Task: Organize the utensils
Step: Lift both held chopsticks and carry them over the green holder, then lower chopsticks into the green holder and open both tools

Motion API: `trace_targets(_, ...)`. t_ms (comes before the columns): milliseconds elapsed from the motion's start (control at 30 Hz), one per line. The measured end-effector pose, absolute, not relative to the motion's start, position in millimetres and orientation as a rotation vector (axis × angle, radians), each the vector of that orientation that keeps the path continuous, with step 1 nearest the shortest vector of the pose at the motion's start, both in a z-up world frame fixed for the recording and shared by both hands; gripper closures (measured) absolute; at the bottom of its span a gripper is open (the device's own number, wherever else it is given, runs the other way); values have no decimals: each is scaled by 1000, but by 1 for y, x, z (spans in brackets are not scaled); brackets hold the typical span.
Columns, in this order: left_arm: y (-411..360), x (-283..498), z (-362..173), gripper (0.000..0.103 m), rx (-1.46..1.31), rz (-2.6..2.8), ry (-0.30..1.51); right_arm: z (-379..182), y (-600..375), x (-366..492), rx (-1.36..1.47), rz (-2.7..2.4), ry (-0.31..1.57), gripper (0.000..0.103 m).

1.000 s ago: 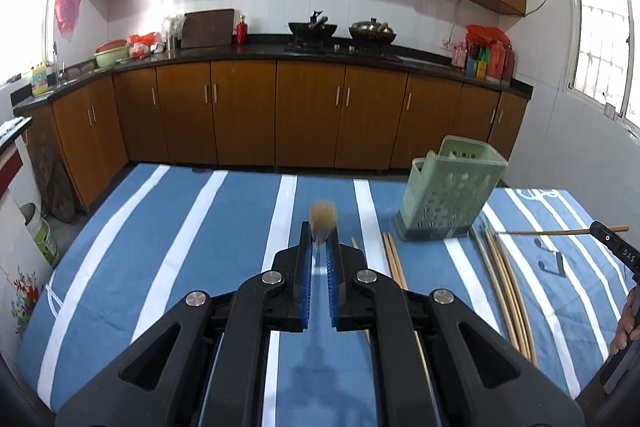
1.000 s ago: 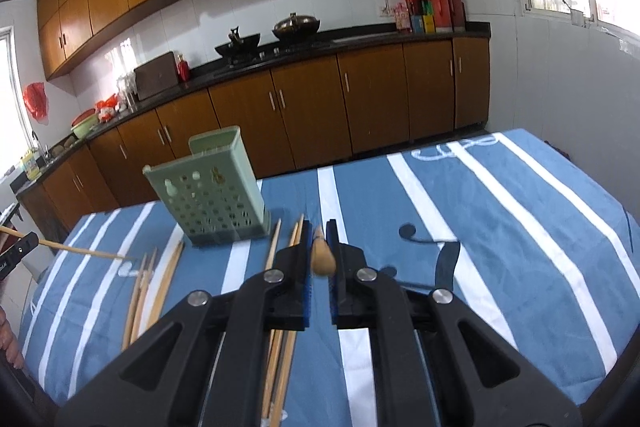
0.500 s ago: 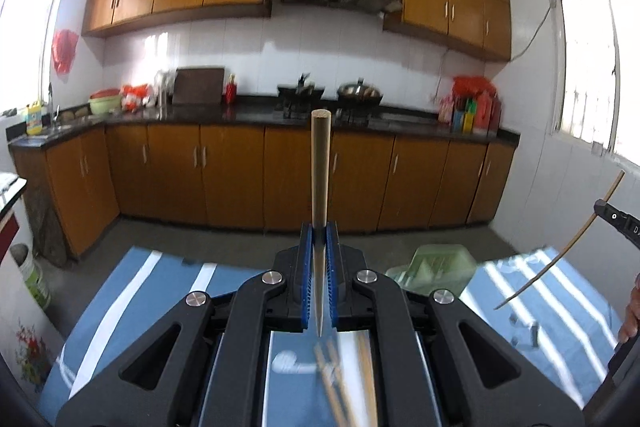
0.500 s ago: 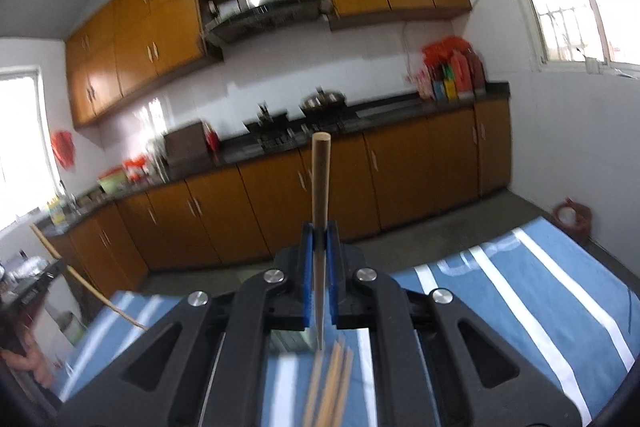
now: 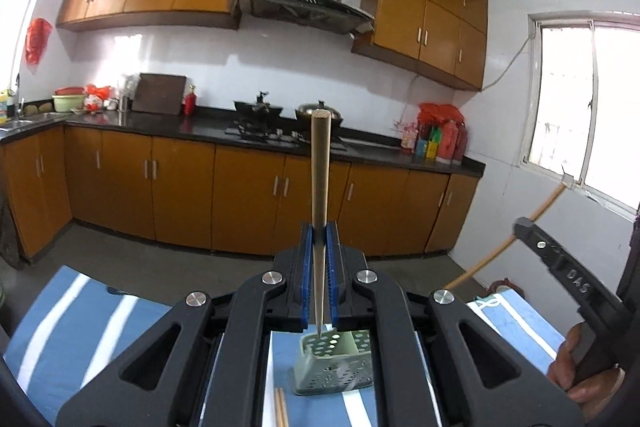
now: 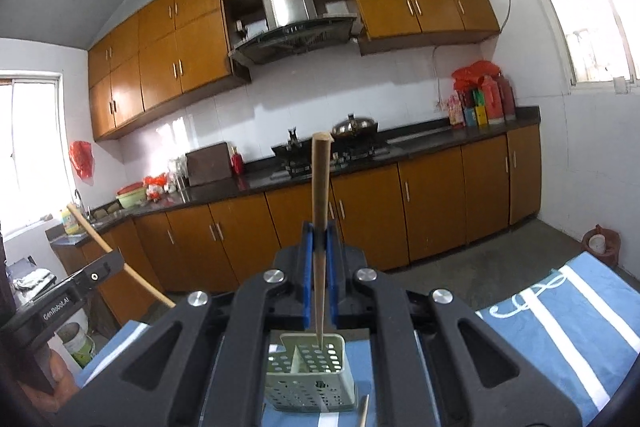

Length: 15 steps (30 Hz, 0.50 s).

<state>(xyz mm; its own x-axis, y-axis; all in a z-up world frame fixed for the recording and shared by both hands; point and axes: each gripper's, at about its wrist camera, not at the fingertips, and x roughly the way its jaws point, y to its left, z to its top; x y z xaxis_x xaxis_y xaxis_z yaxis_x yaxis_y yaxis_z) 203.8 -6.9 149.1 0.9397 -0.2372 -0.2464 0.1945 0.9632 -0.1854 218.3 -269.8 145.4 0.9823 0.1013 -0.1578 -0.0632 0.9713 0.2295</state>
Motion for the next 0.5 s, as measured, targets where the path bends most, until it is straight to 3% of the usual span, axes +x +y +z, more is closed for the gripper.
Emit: trace_targets(500, -22, 232, 91, 96, -151, -230, 431, 85, -260, 252, 261, 101, 342, 92)
